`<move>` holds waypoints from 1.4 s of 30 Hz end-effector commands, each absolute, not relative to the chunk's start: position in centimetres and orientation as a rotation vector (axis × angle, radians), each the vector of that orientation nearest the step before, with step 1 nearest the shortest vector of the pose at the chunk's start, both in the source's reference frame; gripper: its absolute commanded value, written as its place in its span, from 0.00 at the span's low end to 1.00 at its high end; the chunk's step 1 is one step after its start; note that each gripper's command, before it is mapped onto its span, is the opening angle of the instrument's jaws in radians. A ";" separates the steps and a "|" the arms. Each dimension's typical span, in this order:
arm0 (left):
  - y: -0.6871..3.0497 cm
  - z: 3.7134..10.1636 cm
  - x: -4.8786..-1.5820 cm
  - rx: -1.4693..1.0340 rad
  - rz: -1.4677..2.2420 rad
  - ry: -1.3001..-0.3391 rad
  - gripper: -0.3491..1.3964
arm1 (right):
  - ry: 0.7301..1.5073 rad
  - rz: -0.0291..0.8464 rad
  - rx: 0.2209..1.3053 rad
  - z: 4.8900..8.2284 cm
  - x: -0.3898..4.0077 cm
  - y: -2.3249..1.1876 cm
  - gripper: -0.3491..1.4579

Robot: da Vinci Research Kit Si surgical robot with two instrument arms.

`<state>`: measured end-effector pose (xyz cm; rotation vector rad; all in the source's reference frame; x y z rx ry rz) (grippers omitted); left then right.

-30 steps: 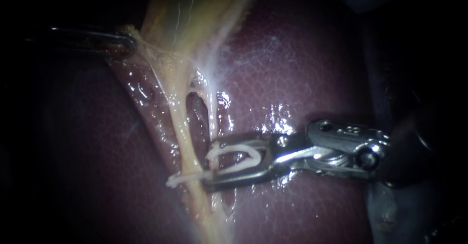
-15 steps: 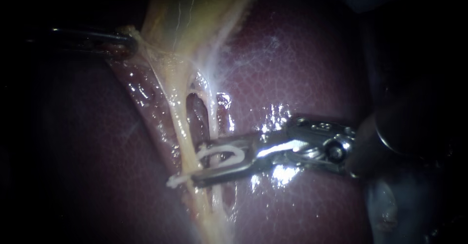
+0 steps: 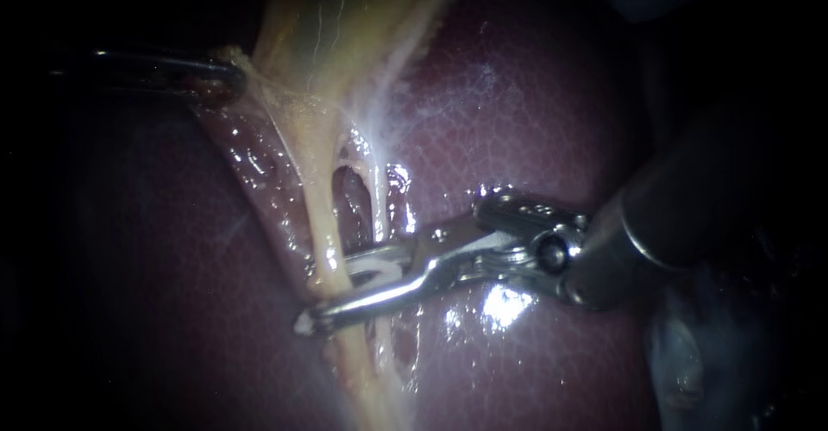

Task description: Clipping second clip left tube

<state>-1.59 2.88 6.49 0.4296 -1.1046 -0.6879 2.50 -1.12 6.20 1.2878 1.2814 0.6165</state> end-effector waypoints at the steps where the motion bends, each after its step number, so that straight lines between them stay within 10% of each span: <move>1: 2.88 6.50 -1.59 0.429 -0.689 -1.104 0.00 | 1.286 0.610 1.294 6.18 2.51 -1.13 0.43; 16: 2.88 6.50 -1.60 0.428 -0.689 -1.104 0.00 | 1.340 0.629 1.328 5.76 2.57 -1.05 0.41; 32: 2.88 6.50 -1.60 0.428 -0.689 -1.104 0.00 | 1.324 0.649 1.332 5.78 2.51 -1.03 0.00; 42: 2.87 6.51 -1.61 0.429 -0.688 -1.104 0.00 | 1.321 0.655 1.332 5.82 2.51 -1.06 0.00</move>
